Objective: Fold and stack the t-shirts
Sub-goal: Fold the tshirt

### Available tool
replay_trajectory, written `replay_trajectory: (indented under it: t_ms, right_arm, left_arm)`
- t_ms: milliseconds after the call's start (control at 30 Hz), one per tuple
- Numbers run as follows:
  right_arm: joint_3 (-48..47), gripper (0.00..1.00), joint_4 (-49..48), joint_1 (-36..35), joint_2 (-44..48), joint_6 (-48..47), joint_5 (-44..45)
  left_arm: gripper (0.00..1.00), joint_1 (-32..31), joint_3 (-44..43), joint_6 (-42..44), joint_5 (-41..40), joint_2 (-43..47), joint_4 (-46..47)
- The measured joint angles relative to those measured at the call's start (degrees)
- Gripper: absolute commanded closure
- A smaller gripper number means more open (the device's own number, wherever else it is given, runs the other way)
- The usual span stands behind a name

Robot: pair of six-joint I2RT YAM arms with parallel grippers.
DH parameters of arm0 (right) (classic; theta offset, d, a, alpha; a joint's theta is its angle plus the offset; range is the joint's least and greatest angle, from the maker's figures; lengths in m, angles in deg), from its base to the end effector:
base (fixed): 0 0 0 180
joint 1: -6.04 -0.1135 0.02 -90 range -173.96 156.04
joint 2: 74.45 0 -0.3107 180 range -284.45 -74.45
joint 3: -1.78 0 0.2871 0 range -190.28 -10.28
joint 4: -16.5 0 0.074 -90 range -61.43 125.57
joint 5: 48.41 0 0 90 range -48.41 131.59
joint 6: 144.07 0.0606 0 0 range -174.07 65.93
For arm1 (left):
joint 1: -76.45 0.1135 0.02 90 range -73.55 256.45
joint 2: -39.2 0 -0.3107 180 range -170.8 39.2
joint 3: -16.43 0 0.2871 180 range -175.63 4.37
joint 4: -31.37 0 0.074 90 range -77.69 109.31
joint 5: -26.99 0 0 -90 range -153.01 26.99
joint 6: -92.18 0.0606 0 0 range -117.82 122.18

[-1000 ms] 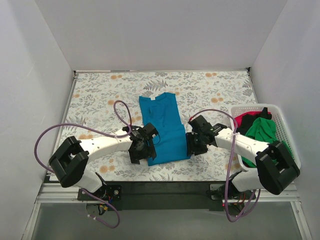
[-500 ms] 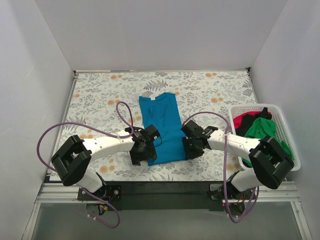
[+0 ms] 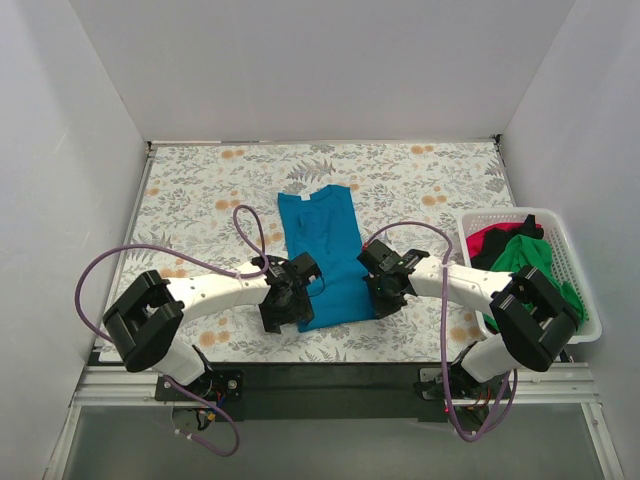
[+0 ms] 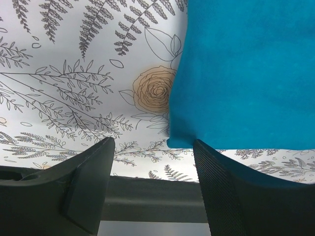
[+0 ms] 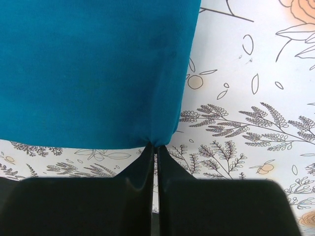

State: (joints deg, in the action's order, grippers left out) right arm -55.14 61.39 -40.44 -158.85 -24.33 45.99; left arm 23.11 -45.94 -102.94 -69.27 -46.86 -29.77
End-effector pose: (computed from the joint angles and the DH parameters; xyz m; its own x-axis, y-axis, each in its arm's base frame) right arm 0.1997 0.2035 0.1621 -0.9205 -0.2511 -0.2992 -0.2883 0.9536 0.0868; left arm 0.1687 -0.2156 0.1744 -0.6090 -0.7890 -0.0813 -0.7805 0.6144 -0.1153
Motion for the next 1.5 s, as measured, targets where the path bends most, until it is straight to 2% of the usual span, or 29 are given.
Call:
replay_trajectory:
  t_ms: [67, 200, 533, 667, 767, 900, 1167, 1333, 1433, 1500]
  right_arm:
    - [0.0, 0.99, 0.0, -0.1, -0.1, -0.1, 0.1]
    - [-0.1, 0.99, 0.0, -0.2, -0.1, -0.3, 0.1]
    - [-0.3, 0.99, 0.1, -0.2, -0.4, -1.5, -0.2]
    - [-0.3, 0.99, 0.1, -0.2, -0.4, -1.7, -0.3]
    - [-0.3, 0.99, 0.1, -0.2, -0.4, -1.9, -0.3]
    - [-0.3, 0.99, 0.1, -0.2, -0.3, -2.3, -0.5]
    - [1.3, 0.99, 1.3, -1.2, 2.1, -4.2, -2.9]
    - [1.8, 0.99, 10.7, -3.0, 8.2, -6.2, -9.2]
    - [1.5, 0.99, 16.9, -3.7, 13.7, -7.5, -13.3]
    - [0.2, 0.99, 21.4, -3.7, 16.1, -8.2, -15.5]
  left_arm:
    - [0.37, -0.3, 0.0, -0.3, -0.1, -0.2, 0.0]
    - [0.46, -0.9, -0.2, -0.7, -0.3, -1.7, 0.0]
    - [0.47, -2.4, -1.9, -1.2, -0.8, -5.3, 0.3]
    - [0.51, -2.5, -2.2, -1.3, -0.6, -5.9, 0.6]
    - [0.65, -2.6, -2.2, -1.7, -0.2, -6.2, 1.5]
    - [1.0, -2.9, -2.0, -2.3, 1.0, -6.5, 3.8]
    - [1.0, -4.3, -0.4, -2.7, 1.8, -4.6, 4.1]
    - [1.0, -11.8, 2.2, -4.1, 7.3, 0.0, -4.7]
    - [1.0, -17.6, 1.8, -6.7, 11.8, 5.5, -9.6]
    - [1.0, -19.3, 0.5, -7.8, 14.6, 9.5, -12.3]
